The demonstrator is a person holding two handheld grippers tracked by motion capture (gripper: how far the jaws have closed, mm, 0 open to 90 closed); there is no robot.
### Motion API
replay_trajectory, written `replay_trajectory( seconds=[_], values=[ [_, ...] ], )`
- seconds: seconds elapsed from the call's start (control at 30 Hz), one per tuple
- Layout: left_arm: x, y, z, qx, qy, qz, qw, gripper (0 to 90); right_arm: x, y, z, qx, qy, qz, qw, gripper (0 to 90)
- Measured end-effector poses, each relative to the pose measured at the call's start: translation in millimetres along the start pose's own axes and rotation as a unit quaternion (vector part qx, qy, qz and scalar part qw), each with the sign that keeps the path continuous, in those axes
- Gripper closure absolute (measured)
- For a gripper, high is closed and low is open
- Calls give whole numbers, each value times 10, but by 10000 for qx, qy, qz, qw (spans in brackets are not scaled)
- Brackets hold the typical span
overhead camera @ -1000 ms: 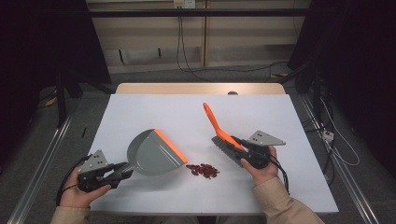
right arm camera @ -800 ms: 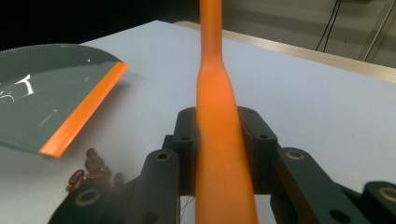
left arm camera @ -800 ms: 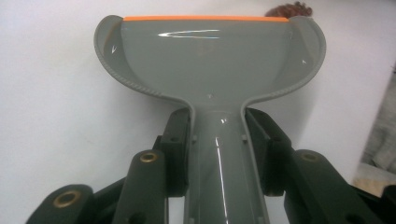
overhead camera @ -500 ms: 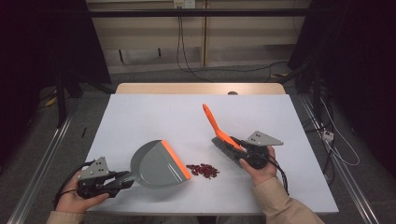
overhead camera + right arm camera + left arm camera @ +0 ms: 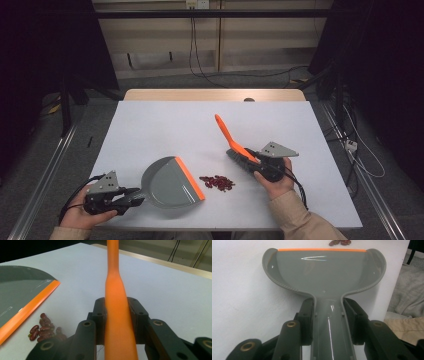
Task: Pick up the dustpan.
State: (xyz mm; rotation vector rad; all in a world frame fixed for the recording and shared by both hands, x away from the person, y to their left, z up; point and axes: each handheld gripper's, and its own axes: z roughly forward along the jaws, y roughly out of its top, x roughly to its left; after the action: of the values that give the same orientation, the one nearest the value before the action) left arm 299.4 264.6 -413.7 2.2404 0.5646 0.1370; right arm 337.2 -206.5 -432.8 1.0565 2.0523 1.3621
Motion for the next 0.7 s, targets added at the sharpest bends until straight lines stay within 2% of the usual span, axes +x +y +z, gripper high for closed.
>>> replay_trajectory(
  seconds=[0.13,0.53,0.7],
  values=[
    [-2,7,16,-27,-67,-5,10000,624,9,-6,21,32,-19,-20,10000,713],
    [-14,9,9,65,-88,157,9998,623,68,-41,62,147,27,-162,9998,712],
    [-45,37,61,48,-224,233,9995,623,70,-46,51,151,3,-150,9998,712]
  ],
)
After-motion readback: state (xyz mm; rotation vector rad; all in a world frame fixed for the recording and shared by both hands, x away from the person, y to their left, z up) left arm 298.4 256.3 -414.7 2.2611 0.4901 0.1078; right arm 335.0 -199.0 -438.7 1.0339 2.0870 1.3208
